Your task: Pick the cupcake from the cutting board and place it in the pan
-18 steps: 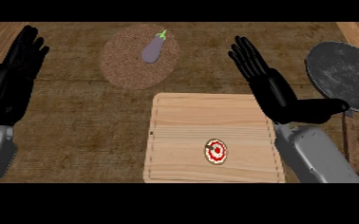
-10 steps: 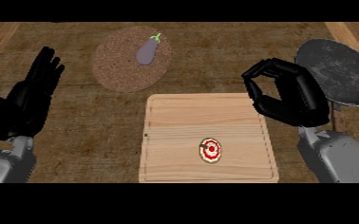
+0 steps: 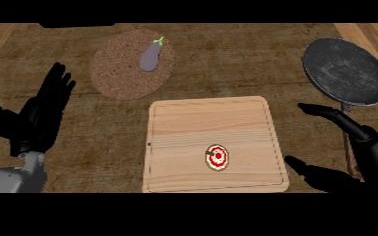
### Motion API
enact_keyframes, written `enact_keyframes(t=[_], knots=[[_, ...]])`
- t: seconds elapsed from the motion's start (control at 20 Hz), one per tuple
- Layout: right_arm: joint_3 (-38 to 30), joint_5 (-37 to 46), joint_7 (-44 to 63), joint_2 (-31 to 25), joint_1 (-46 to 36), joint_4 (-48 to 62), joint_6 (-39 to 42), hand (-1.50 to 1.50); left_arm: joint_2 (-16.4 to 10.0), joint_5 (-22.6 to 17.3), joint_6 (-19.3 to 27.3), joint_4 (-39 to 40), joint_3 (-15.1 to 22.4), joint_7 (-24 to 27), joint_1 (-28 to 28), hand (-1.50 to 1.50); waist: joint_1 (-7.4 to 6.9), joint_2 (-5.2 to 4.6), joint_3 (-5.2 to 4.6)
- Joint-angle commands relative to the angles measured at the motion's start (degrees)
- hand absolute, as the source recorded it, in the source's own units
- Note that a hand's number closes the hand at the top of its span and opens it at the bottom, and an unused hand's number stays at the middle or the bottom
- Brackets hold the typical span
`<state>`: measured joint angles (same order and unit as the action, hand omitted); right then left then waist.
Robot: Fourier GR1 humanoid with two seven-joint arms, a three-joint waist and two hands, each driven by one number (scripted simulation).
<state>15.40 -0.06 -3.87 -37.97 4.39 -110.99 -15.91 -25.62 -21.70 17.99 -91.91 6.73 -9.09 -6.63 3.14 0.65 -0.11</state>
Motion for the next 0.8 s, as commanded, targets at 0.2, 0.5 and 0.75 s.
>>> enact_keyframes(t=[0.2, 0.5, 0.75], knots=[[-2.5, 8.6, 11.4, -9.8, 6.7, -16.9, 4.2, -1.5, 1.4, 1.4, -1.0, -1.4, 0.1, -0.8, -1.2, 0.0, -2.44, -0.4, 0.07], [1.6, 12.5, 29.9, -16.2, -7.2, -18.2, 15.2, -1.5, 3.4, 2.0, -2.2, 2.5, 1.0, 0.8, -3.2, 0.0, -3.76, -0.74, -0.06], [9.6, 12.4, 40.6, -12.7, -20.9, -12.8, 24.4, -1.5, 4.3, 2.2, -3.3, 4.2, 1.5, -0.3, -5.0, 0.0, -4.98, -1.03, -0.06]])
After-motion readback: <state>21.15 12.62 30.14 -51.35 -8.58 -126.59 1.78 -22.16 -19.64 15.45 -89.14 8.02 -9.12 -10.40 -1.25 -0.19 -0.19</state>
